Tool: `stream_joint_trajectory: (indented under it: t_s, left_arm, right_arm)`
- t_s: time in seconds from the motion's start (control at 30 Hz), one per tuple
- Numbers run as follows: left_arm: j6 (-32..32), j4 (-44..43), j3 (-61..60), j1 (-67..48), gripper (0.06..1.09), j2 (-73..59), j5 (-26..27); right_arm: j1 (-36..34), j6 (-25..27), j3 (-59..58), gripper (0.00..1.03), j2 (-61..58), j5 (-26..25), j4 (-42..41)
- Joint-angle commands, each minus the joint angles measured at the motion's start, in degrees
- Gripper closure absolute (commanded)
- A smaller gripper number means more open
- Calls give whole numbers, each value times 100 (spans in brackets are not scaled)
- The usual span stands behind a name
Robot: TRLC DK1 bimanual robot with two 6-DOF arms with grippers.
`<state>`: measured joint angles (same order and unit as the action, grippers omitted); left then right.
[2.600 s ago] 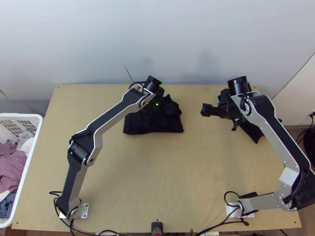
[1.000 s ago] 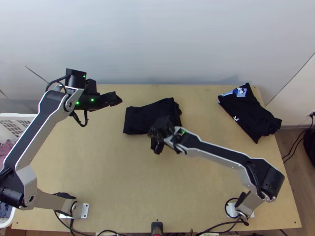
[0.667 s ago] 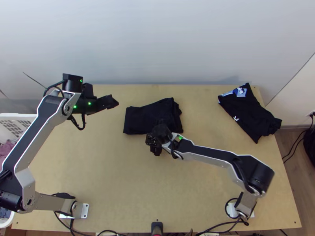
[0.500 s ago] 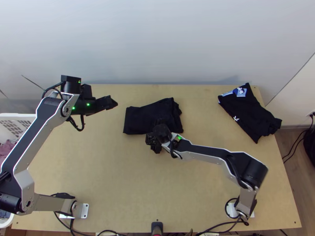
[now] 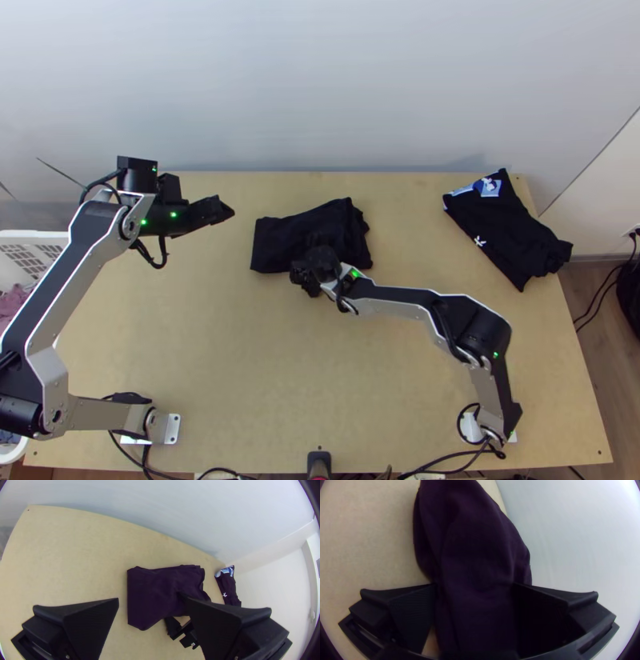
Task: Fold the t-shirt
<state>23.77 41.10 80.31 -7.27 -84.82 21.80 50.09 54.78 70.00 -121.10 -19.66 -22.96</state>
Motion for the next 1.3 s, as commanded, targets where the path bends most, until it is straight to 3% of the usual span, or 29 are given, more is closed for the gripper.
stream_joint_trajectory:
  t_s: [0.0,0.03,0.2,0.3,0.47,0.8,1.07,1.27]
  left_arm:
    - [5,3,2,32,11,35,17]
    - [5,3,2,32,11,53,17]
    - [5,12,-24,41,11,106,17]
    - [14,12,-7,41,11,123,26]
    - [58,12,19,32,11,185,26]
    - [260,56,-86,-82,11,360,26]
    - [356,276,-112,-152,11,615,17]
    - [488,337,-227,-161,11,800,17]
  right_arm:
    - [-113,41,533,57,-485,-135,46]
    - [-113,32,559,77,-502,-135,37]
    - [-122,-38,576,99,-520,-354,-7]
    - [-113,-38,568,100,-459,-767,-279]
    - [-157,-293,884,100,34,-1022,-297]
    - [-377,-1014,1051,100,1554,-1391,732]
    - [-1176,-1664,761,100,3031,-1708,1531]
    - [-2214,-2016,216,100,4340,-1734,1980]
